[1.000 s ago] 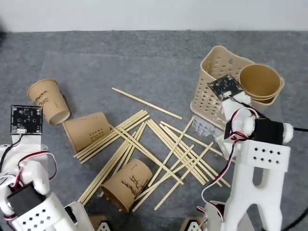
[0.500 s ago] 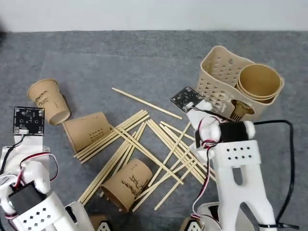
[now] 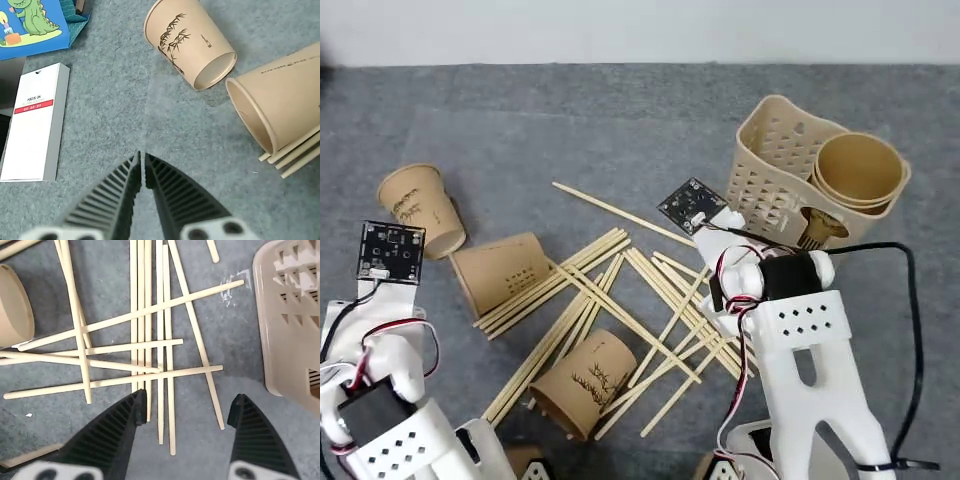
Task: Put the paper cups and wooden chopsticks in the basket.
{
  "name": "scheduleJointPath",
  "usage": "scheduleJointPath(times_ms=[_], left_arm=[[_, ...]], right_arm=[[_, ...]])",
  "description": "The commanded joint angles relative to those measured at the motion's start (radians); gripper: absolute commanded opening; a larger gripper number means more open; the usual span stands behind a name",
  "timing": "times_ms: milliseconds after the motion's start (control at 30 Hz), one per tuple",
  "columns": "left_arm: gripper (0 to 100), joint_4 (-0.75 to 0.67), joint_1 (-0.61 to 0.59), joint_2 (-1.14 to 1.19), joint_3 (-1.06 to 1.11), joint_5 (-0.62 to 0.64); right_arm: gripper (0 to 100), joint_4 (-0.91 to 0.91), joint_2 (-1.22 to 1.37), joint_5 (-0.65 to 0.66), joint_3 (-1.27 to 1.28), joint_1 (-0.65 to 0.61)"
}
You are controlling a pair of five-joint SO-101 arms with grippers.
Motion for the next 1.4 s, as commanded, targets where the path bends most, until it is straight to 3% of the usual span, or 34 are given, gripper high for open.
scheduleJointPath(times_ms=[0,167,467,633,800,1200,1367], left_arm=[[2,0.005,-0.003,0.008,0.002,-0.028],[2,-0.006,0.005,0.008,0.048,-0.08],[5,0.003,0.06,0.009,0.071,-0.175],[5,0.003,0.057,0.009,0.077,-0.203],[5,0.005,0.06,0.009,0.079,-0.199],[5,0.046,0.06,0.006,0.079,-0.189],[5,0.046,0.057,0.002,0.079,-0.189]], right_arm=[[27.7,-0.016,-0.033,-0.011,-0.008,-0.021],[27.7,-0.016,-0.028,-0.014,-0.008,-0.091],[27.7,-0.056,-0.024,-0.149,0.015,-0.166],[27.7,-0.17,-0.024,-0.143,0.025,-0.156],[27.7,-0.303,0.002,-0.038,-0.04,-0.13],[27.7,-0.415,0.432,-0.04,-0.318,-0.209],[27.7,-0.289,0.562,-0.083,-0.423,-0.239]])
